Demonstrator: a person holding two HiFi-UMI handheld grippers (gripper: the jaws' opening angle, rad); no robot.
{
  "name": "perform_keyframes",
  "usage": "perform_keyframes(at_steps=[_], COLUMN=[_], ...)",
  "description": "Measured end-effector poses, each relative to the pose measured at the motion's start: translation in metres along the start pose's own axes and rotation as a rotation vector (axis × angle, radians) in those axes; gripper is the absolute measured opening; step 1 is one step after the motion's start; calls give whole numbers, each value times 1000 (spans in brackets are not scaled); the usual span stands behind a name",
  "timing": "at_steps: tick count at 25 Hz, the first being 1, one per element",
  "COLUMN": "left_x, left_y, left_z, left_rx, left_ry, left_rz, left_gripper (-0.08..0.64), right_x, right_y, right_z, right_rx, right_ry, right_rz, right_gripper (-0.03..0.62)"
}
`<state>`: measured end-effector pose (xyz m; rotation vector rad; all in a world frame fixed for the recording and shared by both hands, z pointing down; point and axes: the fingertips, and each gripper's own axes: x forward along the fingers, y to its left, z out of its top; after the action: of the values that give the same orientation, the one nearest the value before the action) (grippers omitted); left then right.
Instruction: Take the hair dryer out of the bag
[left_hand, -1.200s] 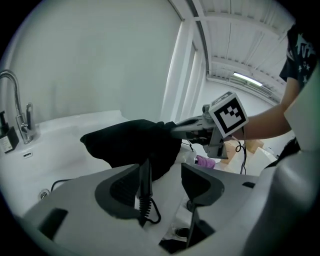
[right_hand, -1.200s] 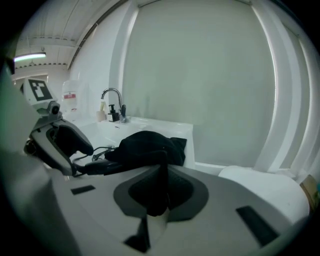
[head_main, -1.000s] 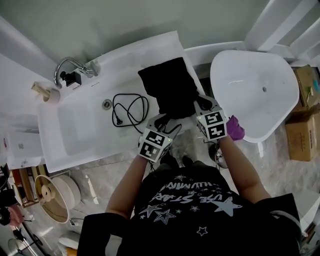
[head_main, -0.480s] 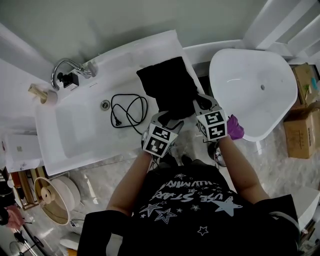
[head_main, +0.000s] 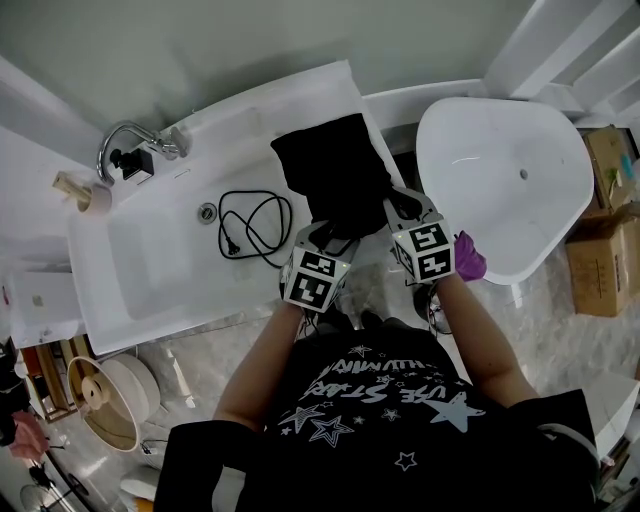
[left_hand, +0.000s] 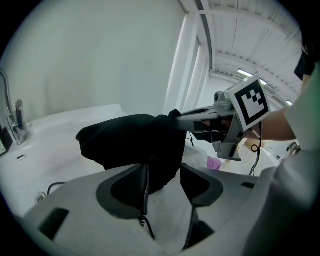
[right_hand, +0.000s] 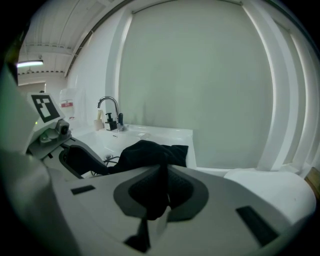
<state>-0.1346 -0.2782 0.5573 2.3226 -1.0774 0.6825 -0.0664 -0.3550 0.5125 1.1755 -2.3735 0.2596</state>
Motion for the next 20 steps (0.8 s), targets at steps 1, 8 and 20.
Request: perform_keyframes(at_steps=[1,8,20], left_x=[1,12,31], left_y=[1,13,31], left_z=[0,-1,11], left_rx=[-2,-15,-13], left_ry=[4,4,25], left_rz=[2,30,67], left_gripper=[260,311,336], right_x=[1,5,5], right_y=[0,0,-2], right_z=[1,2,2], right_rx=[0,4,4], right_ry=[-3,-6,-6], right_rz=[3,13,24], right_gripper=[28,28,28])
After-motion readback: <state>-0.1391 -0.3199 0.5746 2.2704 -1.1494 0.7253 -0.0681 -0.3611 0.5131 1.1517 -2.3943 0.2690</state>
